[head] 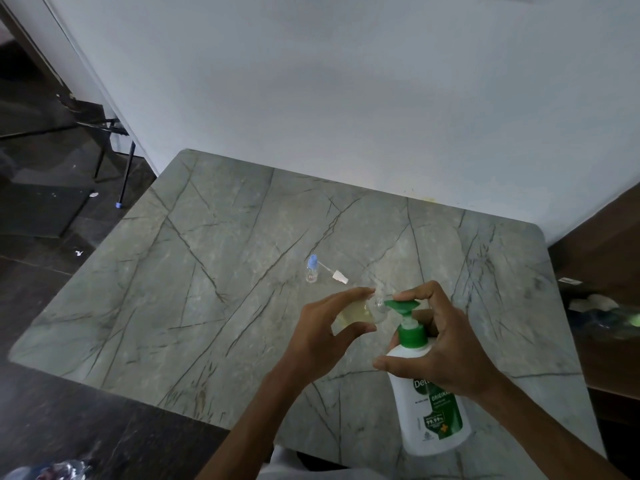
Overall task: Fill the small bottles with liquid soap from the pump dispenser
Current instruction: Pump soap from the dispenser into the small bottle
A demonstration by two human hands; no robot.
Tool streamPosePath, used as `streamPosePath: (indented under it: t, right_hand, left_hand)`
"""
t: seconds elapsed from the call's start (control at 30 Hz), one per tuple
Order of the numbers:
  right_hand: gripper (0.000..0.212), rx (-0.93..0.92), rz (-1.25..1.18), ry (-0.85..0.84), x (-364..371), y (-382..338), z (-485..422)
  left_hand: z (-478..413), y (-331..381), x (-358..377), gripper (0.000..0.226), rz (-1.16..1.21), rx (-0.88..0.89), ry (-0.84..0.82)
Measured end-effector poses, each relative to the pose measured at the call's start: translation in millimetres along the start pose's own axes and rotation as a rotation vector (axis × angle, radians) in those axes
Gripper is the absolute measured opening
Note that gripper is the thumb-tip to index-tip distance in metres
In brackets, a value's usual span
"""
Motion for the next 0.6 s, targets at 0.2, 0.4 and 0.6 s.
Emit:
streamPosePath:
  t: [0.2,0.4,0.6]
  right_hand:
    - [0.075,-0.022,0.013,-0.007,1.7,-0.7,1.8]
    - [0.076,-0.03,0.015,0.013,1.5,0.8,3.6]
    - [0.072,-0.044,0.021,0.041,0.9,-0.4,3.3]
  left_hand:
    - [-0.6,-0.3,0.4,0.049,-0.009,0.005,0.003]
    - [-0.1,-0.2,1.2,0.049,-0.008,0.01,0.01]
    - [0.9,-0.5,3.0,0.05,-0.019,0.0,0.003]
Point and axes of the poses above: each hand's wrist, its own z-axis away from the middle knuckle, its own x-axis out of the palm, y = z × x, the point moved 5 cm from there along -z, towards the middle knuckle, and after that the axes turned 12 degrees about -y, right-handed, at the moved point
